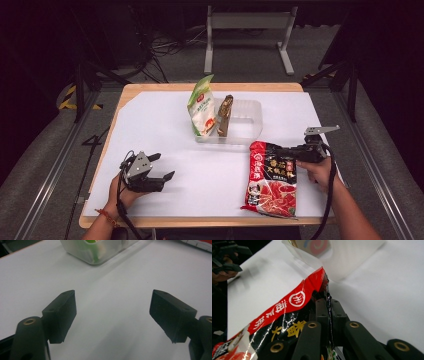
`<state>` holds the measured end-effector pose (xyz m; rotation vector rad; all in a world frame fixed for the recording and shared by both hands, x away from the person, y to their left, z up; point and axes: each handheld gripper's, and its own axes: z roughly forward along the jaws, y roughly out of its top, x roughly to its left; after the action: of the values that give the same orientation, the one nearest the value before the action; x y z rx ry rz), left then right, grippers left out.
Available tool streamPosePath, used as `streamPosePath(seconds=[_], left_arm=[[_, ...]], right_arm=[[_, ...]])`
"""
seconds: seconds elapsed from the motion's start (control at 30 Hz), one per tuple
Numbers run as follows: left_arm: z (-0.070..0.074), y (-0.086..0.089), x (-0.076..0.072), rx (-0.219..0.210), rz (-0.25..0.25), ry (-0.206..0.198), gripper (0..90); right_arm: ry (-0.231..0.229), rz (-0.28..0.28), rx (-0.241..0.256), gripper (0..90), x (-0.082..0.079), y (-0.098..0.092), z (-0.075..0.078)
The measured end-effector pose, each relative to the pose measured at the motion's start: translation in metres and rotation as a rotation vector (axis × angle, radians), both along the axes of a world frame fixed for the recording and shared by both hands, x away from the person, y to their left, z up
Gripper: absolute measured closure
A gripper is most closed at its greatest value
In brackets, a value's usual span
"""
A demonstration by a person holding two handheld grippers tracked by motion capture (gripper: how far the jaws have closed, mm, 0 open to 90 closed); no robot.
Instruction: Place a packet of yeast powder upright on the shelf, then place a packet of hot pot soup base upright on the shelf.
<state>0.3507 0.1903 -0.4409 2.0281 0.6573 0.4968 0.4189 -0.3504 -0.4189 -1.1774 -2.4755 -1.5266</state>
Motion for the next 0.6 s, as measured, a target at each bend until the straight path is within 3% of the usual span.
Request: streamPosePath(seconds=[0.37,0.6], left_arm=[[0.001,0.0,0.003,-0.006,0.0,-0.003,22.5],[0.004,-0.002,-0.002,-0.006,0.001,-0.018,22.6]], right_arm=[[-0.08,-0.001,0.051,87.9,-0.02,0.003,0.032],[-0.166,-0.035,0.09,88.0,-0.034,0.005,0.055]])
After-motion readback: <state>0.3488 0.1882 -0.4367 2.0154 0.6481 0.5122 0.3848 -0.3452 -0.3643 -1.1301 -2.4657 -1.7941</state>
